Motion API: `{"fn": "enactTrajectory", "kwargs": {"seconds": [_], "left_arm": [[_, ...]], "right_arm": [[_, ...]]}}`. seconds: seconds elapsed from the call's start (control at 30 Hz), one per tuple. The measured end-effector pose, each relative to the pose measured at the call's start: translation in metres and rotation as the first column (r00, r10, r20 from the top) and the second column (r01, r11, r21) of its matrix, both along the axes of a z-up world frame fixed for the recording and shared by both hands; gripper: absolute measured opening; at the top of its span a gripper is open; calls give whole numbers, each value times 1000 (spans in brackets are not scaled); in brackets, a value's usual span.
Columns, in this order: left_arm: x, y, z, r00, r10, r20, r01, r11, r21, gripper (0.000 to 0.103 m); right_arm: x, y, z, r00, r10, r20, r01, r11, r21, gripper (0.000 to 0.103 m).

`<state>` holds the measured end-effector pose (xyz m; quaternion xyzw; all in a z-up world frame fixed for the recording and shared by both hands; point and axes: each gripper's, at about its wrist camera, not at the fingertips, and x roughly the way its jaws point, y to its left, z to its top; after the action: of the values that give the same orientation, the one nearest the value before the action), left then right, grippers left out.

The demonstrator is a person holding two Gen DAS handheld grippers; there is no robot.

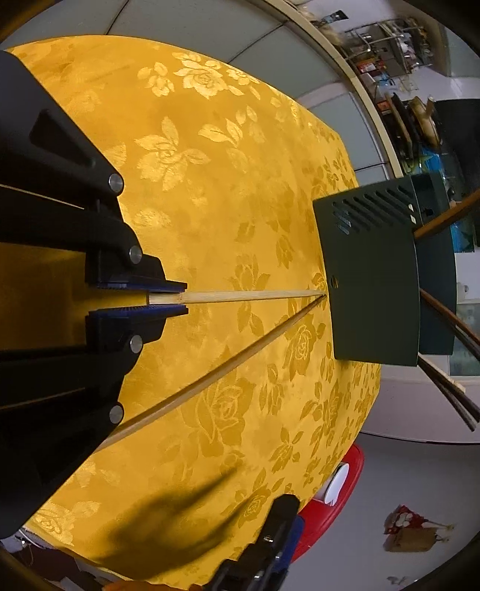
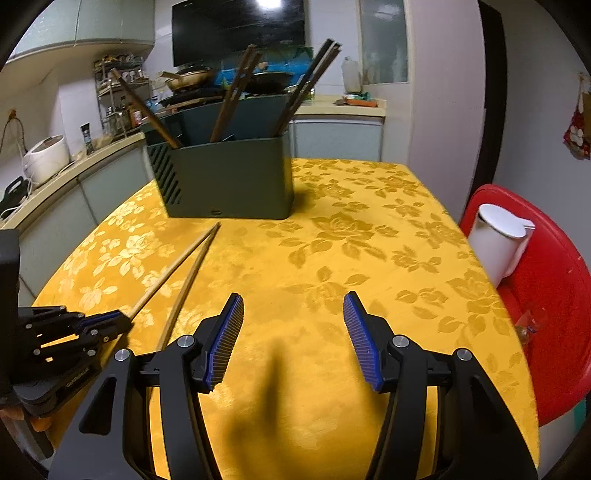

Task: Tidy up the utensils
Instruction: 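Grasp a light wooden chopstick with the left gripper while the right gripper lowers toward another chopstick, then close the right gripper on a brown chopstick while the left gripper holds its chopstick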

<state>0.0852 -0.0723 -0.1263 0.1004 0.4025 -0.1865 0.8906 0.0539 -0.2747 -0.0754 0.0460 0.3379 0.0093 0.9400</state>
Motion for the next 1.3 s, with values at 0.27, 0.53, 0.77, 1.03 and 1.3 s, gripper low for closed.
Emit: {"fn": "enactTrajectory", "kwargs": {"seconds": [0.27,0.53,0.77,1.03,1.3], "left_arm": [[-20,31,1,998,58,-12,-58,998,0,6],[-39,54,0,995,103,4,-103,995,-12,6],[-41,61,0,993,115,2,-114,993,-37,7],[-42,58,-1,993,118,14,-118,993,-30,7],[-42,59,-1,992,122,14,-121,992,-32,7]], "right_arm": [[-13,31,-11,995,97,-38,-96,995,32,55],[-37,80,-31,971,226,-74,-225,974,20,55],[-47,102,-41,968,241,-67,-245,968,-49,41],[-47,108,-41,965,258,-54,-261,963,-60,15],[-44,92,-40,976,203,-73,-206,978,-29,7]]}}
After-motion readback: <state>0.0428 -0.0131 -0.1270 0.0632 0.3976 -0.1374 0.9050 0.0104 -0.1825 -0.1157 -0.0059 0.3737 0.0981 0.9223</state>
